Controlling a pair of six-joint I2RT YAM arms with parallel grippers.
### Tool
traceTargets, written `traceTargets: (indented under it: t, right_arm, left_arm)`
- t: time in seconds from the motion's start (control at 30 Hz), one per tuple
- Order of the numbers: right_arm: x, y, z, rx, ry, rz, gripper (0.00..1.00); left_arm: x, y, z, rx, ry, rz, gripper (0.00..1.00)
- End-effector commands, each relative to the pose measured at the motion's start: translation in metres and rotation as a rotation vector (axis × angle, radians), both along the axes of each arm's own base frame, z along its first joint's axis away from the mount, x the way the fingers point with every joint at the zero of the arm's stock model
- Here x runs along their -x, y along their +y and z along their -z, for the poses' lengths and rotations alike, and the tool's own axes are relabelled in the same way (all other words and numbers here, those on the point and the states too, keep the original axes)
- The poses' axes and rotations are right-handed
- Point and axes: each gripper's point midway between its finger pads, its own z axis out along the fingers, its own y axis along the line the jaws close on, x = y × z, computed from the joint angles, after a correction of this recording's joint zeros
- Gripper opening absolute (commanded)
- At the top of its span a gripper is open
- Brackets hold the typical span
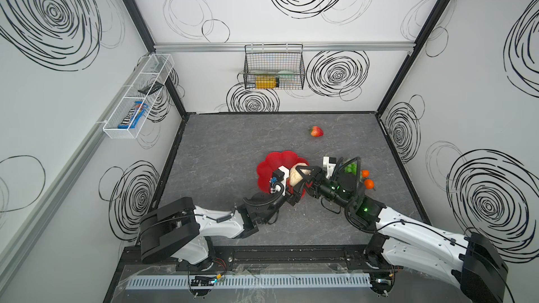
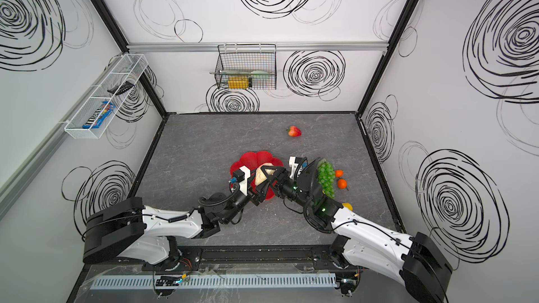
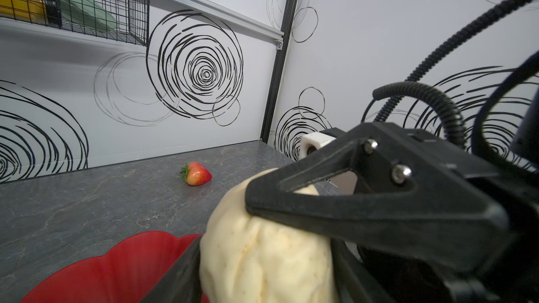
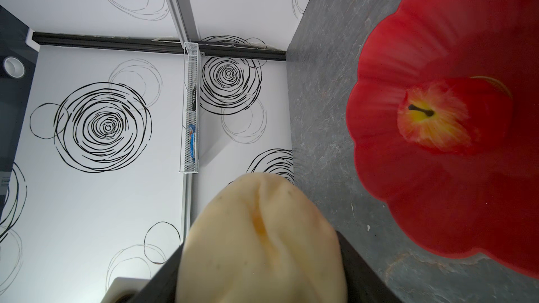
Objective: Place and organize the fake fruits in the fruit bowl
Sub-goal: 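Grasp the pear with the left gripper and open the right gripper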
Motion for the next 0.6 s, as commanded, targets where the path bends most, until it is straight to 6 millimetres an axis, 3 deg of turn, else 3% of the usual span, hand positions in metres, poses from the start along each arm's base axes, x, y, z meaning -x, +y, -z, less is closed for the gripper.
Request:
traceTargets:
  t: [0.0, 0.17, 0.3, 0.57]
  right_arm:
    - [-0.001, -0.001, -0.006, 0.003, -0.023, 0.014, 0.75]
    - [-0.014, -0.024, 0.002, 0.187, -0.123, 0.121, 0.99]
    - [-0.027, -0.064, 0.015, 0.388, -0.210, 0.232, 0.97]
    - [-0.046, -0.151, 0.008, 0.743, -0.363, 0.353, 0.97]
  left_arm:
    - [-0.002, 0.007, -0.016, 0.056, -0.016, -0.014, 0.65]
    - [-0.003, 0.015, -0.012, -0.013, 0.022, -0.035, 0.65]
    - [-0.007, 0.024, 0.000, -0.143, 0.110, -0.049, 0.65]
    - [0.001, 0.052, 0.019, -0.374, 0.287, -0.066, 0.64]
